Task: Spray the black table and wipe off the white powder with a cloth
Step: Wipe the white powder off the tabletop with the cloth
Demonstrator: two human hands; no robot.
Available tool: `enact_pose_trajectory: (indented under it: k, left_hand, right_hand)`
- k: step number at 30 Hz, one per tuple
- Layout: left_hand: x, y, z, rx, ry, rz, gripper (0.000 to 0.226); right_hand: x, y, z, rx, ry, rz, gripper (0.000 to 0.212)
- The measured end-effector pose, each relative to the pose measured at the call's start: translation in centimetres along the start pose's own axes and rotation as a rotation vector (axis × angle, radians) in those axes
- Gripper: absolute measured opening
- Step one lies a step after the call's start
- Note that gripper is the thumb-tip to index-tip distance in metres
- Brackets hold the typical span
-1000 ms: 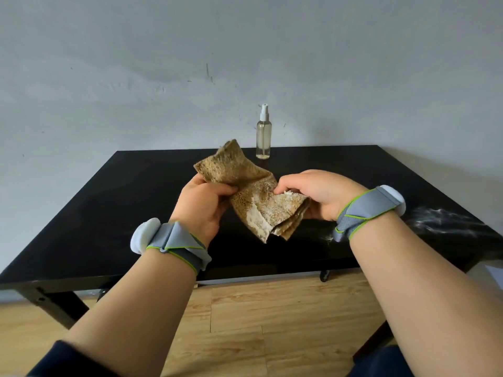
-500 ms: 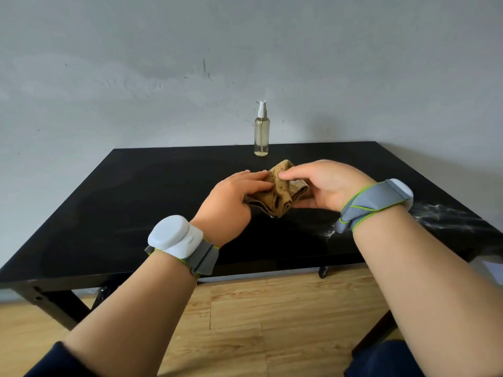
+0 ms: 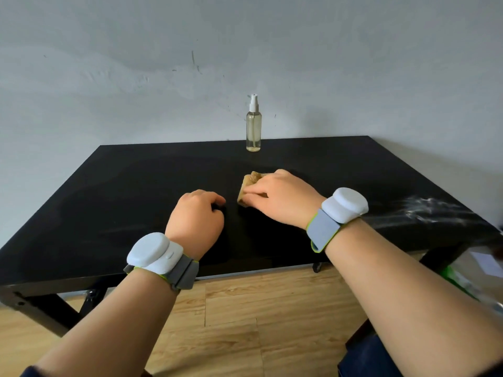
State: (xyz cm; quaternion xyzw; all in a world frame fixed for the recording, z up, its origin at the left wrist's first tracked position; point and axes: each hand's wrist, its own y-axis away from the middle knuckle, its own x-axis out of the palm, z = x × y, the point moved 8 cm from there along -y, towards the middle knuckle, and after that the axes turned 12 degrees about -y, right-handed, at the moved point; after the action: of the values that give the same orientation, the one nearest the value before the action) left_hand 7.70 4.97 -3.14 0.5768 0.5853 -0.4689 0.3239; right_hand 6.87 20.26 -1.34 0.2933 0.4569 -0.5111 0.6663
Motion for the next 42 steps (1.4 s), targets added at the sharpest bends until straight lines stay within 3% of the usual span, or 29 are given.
enact_pose_trajectory:
  k: [6,13,20,25,28,31,35,42]
  left_hand:
    - [0.5,0.0,-0.6,0.070,-0.113,0.069,0.037]
    - [1.9,-0.6,-0.9,0.134,-0.003,0.284,0.047]
    - [1.8,-0.9,-0.8,0.093,0.054,0.285,0.050]
    - [1.6,-0.9,-1.2,0.094,0.050,0.268,0.050]
    - [1.5,-0.8,-1.2,0.083,0.043,0.272,0.050]
    - [1.4,-0.7,-1.2,0.066,0.040,0.292,0.051]
    - [1.2,-0.6,-1.5,0.073,0.011,0.286,0.052]
    - [1.2,-1.8,-3.0,0.072,-0.092,0.226,0.045]
  right_hand:
    - [-0.2,-0.1,-1.8,0.043,-0.062,0.041,0.035]
    - [-3.2,1.4,-8.4,0.251,-0.046,-0.106,0.041]
    - [-6.0,5.3,-13.7,0.508,0.216,-0.148,0.033]
    - [-4.7,5.6,-13.1,0.644,0.281,-0.224,0.031]
    - [-3.7,5.0,-10.2,0.604,0.231,-0.235,0.037]
    - [-2.2,4.3,-4.4,0.392,0.174,-0.180,0.030]
    - [-0.8,4.2,1.9,0.171,0.126,-0.285,0.031]
    - [1.6,5.4,3.9,-0.050,-0.109,-0.330,0.009]
